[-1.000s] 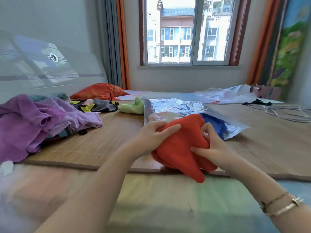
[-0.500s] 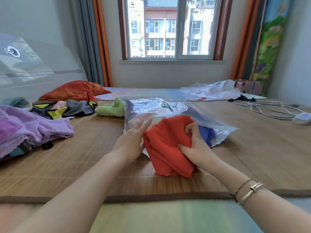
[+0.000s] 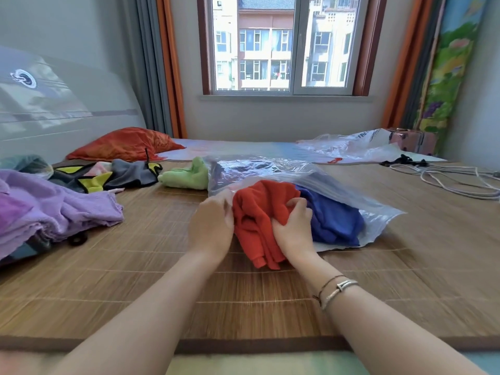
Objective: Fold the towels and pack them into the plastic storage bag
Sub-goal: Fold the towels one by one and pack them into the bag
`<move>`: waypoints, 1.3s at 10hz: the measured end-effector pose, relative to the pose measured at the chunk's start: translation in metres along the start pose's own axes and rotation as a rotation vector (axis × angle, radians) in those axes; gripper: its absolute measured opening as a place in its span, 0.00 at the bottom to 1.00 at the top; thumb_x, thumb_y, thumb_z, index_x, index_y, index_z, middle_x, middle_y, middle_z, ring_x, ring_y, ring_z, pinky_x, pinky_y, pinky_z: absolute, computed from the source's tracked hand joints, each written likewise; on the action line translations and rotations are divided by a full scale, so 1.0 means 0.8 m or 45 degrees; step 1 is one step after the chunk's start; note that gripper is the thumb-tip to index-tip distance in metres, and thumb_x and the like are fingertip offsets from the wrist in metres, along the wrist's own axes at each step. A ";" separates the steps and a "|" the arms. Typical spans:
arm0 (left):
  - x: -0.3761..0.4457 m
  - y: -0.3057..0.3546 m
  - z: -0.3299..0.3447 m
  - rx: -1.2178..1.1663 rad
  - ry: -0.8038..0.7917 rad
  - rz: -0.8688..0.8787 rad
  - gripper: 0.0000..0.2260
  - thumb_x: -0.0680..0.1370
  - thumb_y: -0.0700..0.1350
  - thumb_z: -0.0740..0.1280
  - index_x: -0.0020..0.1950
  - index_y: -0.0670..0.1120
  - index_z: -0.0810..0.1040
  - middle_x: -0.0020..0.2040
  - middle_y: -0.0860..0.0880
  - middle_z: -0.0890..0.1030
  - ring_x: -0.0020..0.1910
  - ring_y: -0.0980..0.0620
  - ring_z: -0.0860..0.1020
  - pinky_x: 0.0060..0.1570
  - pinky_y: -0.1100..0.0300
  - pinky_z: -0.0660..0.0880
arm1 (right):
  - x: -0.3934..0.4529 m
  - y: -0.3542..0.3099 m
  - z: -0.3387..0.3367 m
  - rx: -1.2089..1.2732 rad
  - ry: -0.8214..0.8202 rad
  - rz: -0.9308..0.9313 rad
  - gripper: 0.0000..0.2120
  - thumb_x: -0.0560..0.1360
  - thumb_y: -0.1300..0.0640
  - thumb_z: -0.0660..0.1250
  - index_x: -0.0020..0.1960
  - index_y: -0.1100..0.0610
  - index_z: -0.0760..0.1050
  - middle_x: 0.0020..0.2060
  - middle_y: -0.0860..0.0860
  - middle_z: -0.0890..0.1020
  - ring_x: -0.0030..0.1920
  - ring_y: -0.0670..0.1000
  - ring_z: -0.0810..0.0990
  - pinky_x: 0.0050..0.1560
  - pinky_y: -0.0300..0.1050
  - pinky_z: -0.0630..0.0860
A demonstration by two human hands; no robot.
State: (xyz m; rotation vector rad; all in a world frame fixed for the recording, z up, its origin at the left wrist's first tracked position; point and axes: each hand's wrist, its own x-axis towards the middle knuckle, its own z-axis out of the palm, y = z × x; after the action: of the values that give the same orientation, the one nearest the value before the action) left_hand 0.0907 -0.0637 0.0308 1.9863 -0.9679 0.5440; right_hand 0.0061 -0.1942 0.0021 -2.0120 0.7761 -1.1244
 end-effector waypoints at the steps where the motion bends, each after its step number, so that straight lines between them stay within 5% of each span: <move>1: -0.004 -0.003 0.003 -0.102 0.010 -0.038 0.08 0.80 0.42 0.59 0.41 0.49 0.67 0.42 0.48 0.76 0.42 0.43 0.75 0.38 0.54 0.65 | -0.011 0.002 0.003 -0.891 0.044 -0.384 0.29 0.66 0.44 0.74 0.57 0.62 0.72 0.56 0.61 0.73 0.51 0.61 0.74 0.49 0.53 0.72; 2: -0.010 -0.011 0.007 -0.111 0.011 -0.035 0.08 0.78 0.39 0.61 0.42 0.49 0.65 0.46 0.46 0.75 0.43 0.44 0.73 0.39 0.56 0.62 | -0.025 -0.005 -0.004 -0.983 0.067 -0.661 0.20 0.66 0.50 0.74 0.50 0.60 0.72 0.45 0.57 0.75 0.39 0.59 0.77 0.32 0.49 0.72; 3: -0.013 -0.014 0.005 -0.082 0.007 -0.064 0.07 0.78 0.39 0.62 0.42 0.47 0.67 0.47 0.46 0.73 0.44 0.44 0.73 0.40 0.57 0.62 | -0.047 -0.002 -0.007 -0.872 -0.089 -0.974 0.15 0.70 0.58 0.60 0.56 0.56 0.72 0.47 0.55 0.75 0.41 0.58 0.75 0.34 0.51 0.76; 4: -0.011 -0.014 0.005 -0.033 0.020 -0.081 0.05 0.77 0.38 0.62 0.43 0.45 0.70 0.47 0.45 0.75 0.45 0.43 0.75 0.40 0.57 0.63 | -0.062 0.002 -0.009 -0.911 -0.327 -0.894 0.22 0.72 0.47 0.58 0.65 0.52 0.71 0.64 0.55 0.74 0.51 0.60 0.74 0.53 0.59 0.74; 5: -0.013 -0.012 0.009 -0.084 0.016 -0.033 0.10 0.78 0.38 0.62 0.39 0.47 0.67 0.36 0.49 0.75 0.38 0.42 0.76 0.35 0.55 0.64 | -0.060 0.006 0.001 -1.036 -0.459 -0.757 0.27 0.75 0.43 0.53 0.72 0.47 0.64 0.73 0.53 0.66 0.62 0.66 0.71 0.60 0.72 0.66; 6: -0.016 -0.008 0.009 -0.186 -0.027 0.053 0.15 0.80 0.40 0.62 0.35 0.52 0.64 0.31 0.52 0.72 0.31 0.46 0.73 0.32 0.54 0.67 | -0.036 0.000 0.026 -1.109 -0.582 -0.577 0.26 0.80 0.43 0.48 0.77 0.43 0.50 0.78 0.48 0.50 0.73 0.68 0.52 0.66 0.73 0.52; 7: -0.013 -0.012 0.002 -0.217 -0.060 0.133 0.17 0.79 0.38 0.62 0.35 0.51 0.61 0.29 0.52 0.70 0.29 0.51 0.68 0.31 0.56 0.64 | -0.005 -0.025 0.052 -1.194 -0.697 -0.427 0.26 0.81 0.45 0.50 0.77 0.43 0.48 0.77 0.48 0.50 0.73 0.69 0.49 0.65 0.73 0.57; 8: -0.010 -0.023 -0.006 -0.269 -0.094 0.137 0.13 0.77 0.34 0.61 0.36 0.45 0.64 0.29 0.48 0.70 0.29 0.50 0.65 0.31 0.55 0.63 | 0.022 -0.035 0.078 -1.311 -0.784 -0.461 0.22 0.80 0.51 0.57 0.73 0.49 0.61 0.72 0.53 0.65 0.70 0.63 0.64 0.61 0.66 0.69; 9: -0.007 -0.028 -0.018 -0.281 -0.093 0.149 0.09 0.75 0.32 0.61 0.37 0.41 0.66 0.28 0.52 0.67 0.28 0.56 0.62 0.28 0.64 0.58 | 0.046 -0.033 0.093 -1.265 -0.873 -0.446 0.19 0.82 0.51 0.52 0.71 0.56 0.66 0.68 0.56 0.71 0.68 0.60 0.69 0.65 0.57 0.68; 10: 0.001 -0.032 -0.025 -0.301 -0.069 0.129 0.07 0.74 0.32 0.61 0.38 0.40 0.67 0.29 0.50 0.68 0.29 0.56 0.63 0.28 0.64 0.59 | 0.075 -0.035 0.094 -1.137 -0.911 -0.394 0.20 0.82 0.50 0.52 0.71 0.57 0.67 0.69 0.57 0.70 0.70 0.59 0.67 0.69 0.54 0.63; 11: 0.008 -0.033 -0.026 -0.315 -0.045 0.087 0.07 0.76 0.34 0.62 0.39 0.41 0.68 0.31 0.47 0.72 0.29 0.56 0.64 0.29 0.64 0.60 | 0.091 -0.022 0.109 -1.339 -0.981 -0.458 0.21 0.82 0.52 0.52 0.73 0.58 0.64 0.71 0.57 0.68 0.72 0.59 0.64 0.71 0.56 0.61; 12: 0.016 -0.032 -0.025 -0.283 0.016 -0.002 0.08 0.79 0.40 0.64 0.40 0.41 0.70 0.31 0.51 0.72 0.28 0.56 0.66 0.30 0.66 0.63 | 0.081 -0.014 0.115 -0.985 -0.872 -0.455 0.22 0.82 0.56 0.46 0.76 0.57 0.58 0.76 0.53 0.59 0.76 0.57 0.53 0.71 0.68 0.53; 13: 0.019 -0.031 -0.022 -0.228 0.019 -0.104 0.08 0.79 0.41 0.65 0.41 0.42 0.70 0.32 0.51 0.73 0.30 0.57 0.69 0.29 0.66 0.64 | 0.054 -0.022 0.085 -0.842 -0.943 -0.460 0.22 0.83 0.57 0.43 0.76 0.55 0.58 0.77 0.51 0.57 0.77 0.56 0.47 0.73 0.67 0.41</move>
State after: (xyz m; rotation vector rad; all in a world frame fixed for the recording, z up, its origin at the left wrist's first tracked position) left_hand 0.1188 -0.0466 0.0386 1.8503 -0.8901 0.4121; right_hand 0.0879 -0.1981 0.0102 -2.9336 0.4131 -0.1957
